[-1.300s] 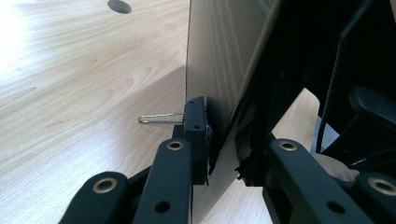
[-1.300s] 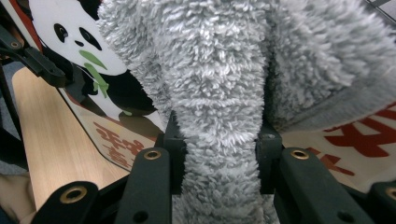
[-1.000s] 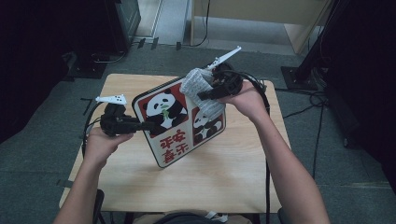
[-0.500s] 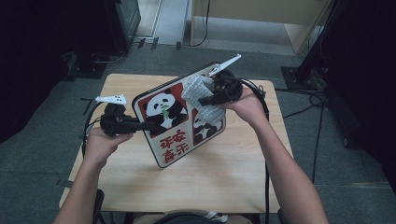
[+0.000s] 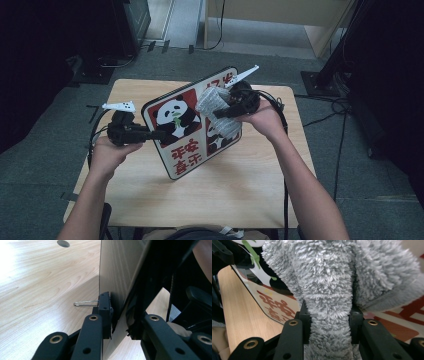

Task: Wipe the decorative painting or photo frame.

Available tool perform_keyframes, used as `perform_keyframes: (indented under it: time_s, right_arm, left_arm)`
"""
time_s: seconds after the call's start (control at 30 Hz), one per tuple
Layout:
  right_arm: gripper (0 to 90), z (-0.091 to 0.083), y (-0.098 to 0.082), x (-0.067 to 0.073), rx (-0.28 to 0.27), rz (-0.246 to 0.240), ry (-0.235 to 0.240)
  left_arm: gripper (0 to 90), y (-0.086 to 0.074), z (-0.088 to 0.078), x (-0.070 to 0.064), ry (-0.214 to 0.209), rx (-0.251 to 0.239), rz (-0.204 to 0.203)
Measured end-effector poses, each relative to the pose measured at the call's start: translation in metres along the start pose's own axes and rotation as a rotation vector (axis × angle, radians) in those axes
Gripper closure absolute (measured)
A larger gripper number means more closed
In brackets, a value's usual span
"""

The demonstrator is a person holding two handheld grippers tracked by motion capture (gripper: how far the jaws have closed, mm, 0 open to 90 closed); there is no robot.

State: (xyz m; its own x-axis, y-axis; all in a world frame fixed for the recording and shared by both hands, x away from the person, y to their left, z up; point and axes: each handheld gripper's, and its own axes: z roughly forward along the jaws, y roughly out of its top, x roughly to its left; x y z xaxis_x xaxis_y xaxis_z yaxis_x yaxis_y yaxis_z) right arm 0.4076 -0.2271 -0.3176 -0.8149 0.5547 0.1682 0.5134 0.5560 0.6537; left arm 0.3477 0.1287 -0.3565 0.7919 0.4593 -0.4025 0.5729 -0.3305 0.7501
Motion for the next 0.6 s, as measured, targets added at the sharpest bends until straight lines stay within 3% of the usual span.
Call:
perform_keyframes:
  time_s: [0.6]
  right_arm:
    - [66.5, 0.013, -0.020, -0.003, 0.008, 0.018, 0.017]
  left_arm:
    - [77.3, 0.000, 0.000, 0.000, 0.000, 0.000, 0.000]
